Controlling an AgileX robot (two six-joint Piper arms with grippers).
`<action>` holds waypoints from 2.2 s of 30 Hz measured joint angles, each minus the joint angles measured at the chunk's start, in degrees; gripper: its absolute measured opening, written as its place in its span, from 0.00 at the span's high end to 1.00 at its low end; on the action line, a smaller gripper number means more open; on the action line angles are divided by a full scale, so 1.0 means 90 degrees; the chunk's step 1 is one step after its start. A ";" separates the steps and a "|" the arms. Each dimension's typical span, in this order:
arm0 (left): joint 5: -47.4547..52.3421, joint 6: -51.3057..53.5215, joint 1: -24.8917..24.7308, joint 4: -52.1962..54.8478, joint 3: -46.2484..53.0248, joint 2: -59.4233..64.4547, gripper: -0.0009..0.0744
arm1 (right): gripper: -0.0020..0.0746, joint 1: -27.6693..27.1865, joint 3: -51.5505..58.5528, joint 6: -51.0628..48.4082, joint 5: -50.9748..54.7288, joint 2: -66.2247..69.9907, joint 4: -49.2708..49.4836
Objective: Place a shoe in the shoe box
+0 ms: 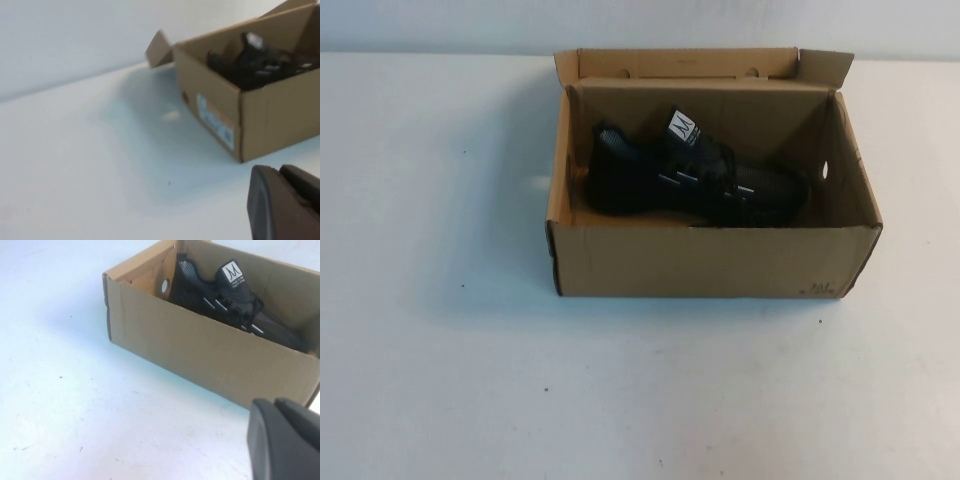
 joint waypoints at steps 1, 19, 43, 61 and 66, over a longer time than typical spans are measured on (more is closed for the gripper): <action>-0.0135 -0.0215 0.0033 0.0135 0.0283 -0.0149 0.99 | 0.99 0.0000 0.0000 0.0000 0.0000 0.0000 0.0004; -0.0903 -0.3458 0.0203 0.2425 0.2500 -0.0967 0.99 | 0.99 0.0000 0.0000 0.0000 0.0003 0.0000 0.0068; -0.0889 -0.3339 0.0205 0.2437 0.2500 -0.0967 0.99 | 0.99 -0.0029 0.0000 0.0009 0.0014 -0.0015 0.0068; -0.0884 -0.3332 0.0205 0.2480 0.2500 -0.0967 0.99 | 0.99 -0.2429 0.2557 -0.0076 -0.1183 -0.2083 0.0252; -0.0884 -0.3332 0.0205 0.2480 0.2500 -0.0967 0.99 | 0.99 -0.2467 0.2988 0.0060 -0.1697 -0.2088 0.0513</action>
